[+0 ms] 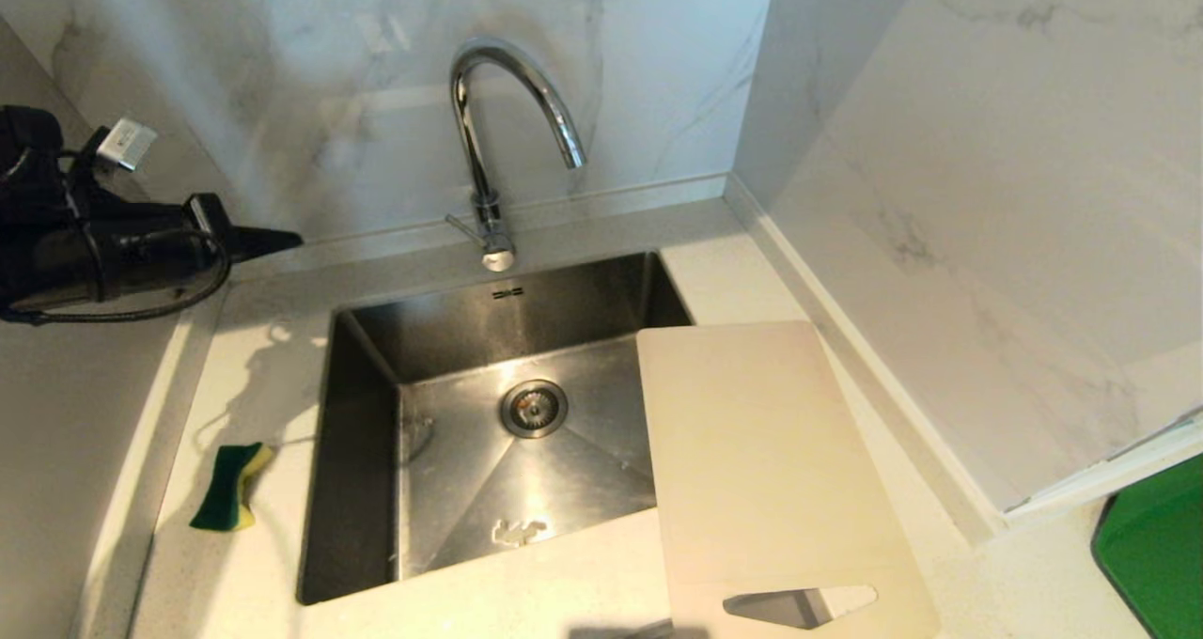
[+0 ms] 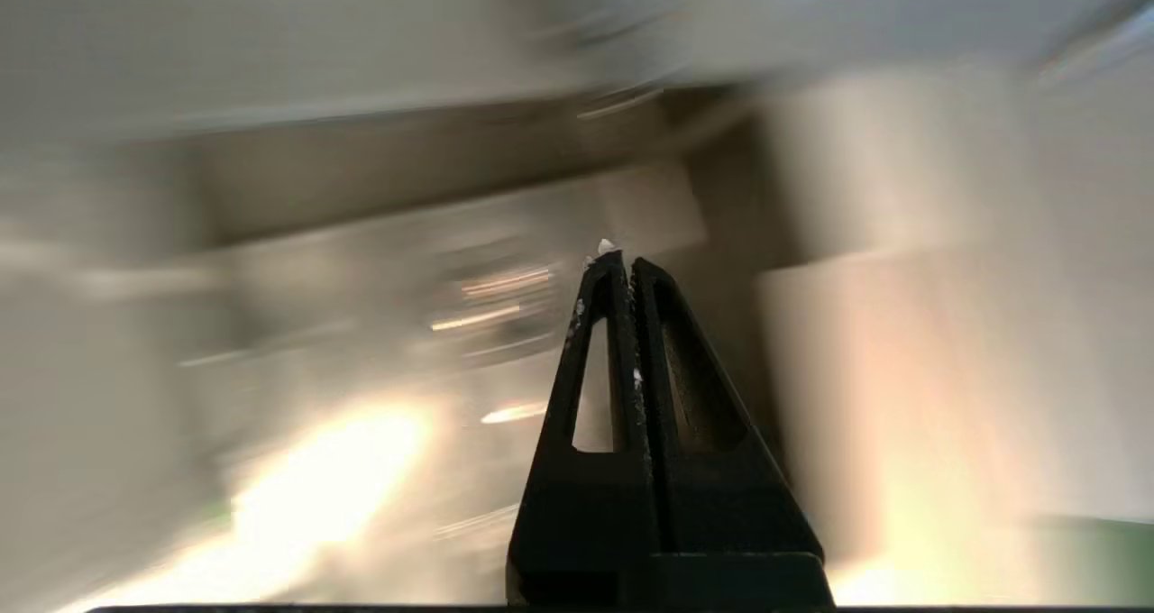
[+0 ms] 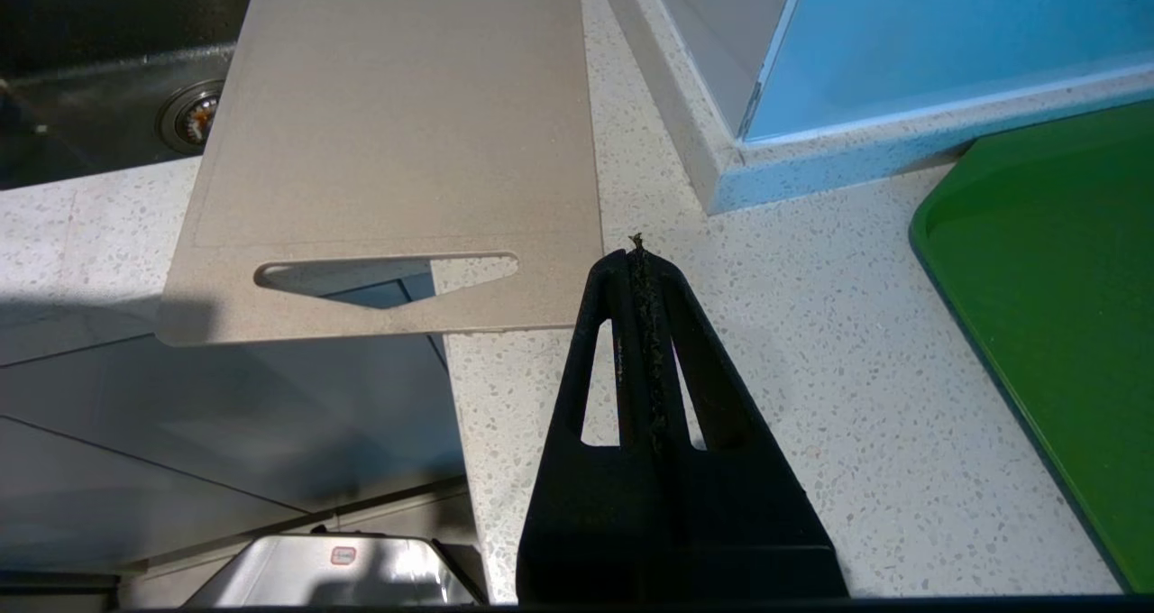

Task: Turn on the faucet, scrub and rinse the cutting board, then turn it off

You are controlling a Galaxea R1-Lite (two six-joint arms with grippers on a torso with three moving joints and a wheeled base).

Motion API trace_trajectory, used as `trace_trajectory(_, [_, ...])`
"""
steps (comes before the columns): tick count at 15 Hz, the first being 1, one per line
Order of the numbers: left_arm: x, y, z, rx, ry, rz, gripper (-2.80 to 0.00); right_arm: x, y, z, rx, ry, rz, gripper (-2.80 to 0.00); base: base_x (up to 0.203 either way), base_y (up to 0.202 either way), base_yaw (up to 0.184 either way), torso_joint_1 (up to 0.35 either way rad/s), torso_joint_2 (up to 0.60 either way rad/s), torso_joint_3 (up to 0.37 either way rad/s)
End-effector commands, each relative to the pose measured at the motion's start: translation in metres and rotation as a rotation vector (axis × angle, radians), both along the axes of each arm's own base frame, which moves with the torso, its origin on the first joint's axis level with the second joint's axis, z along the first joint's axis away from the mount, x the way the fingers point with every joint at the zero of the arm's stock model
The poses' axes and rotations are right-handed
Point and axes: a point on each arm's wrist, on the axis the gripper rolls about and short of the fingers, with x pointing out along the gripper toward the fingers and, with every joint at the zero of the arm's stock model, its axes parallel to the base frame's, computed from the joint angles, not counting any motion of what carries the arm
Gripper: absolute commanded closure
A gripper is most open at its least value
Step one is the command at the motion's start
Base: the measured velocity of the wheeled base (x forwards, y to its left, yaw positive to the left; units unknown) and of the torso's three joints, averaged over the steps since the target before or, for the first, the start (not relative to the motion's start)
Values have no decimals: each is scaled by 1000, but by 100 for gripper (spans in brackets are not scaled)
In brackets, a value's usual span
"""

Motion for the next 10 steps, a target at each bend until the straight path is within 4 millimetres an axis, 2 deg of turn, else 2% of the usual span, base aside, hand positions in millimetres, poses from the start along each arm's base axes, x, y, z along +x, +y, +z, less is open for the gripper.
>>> trace_trajectory(1, [-34, 15, -1, 276, -3, 134, 0, 0, 0, 0, -1, 1, 0, 0, 0, 0, 0, 0, 0, 0])
trace_trajectory(2, [-43, 22, -8, 331, 20, 167, 0, 0, 0, 0, -1, 1, 0, 0, 0, 0, 0, 0, 0, 0])
trace_trajectory(5, [-85, 39, -11, 392, 22, 262, 0, 0, 0, 0, -1, 1, 0, 0, 0, 0, 0, 0, 0, 0])
trace_trajectory(8, [-126, 38, -25, 397, 40, 296, 0, 0, 0, 0, -1, 1, 0, 0, 0, 0, 0, 0, 0, 0])
trace_trajectory(10, [-153, 33, -46, 395, 58, 303, 0, 0, 0, 0, -1, 1, 0, 0, 0, 0, 0, 0, 0, 0])
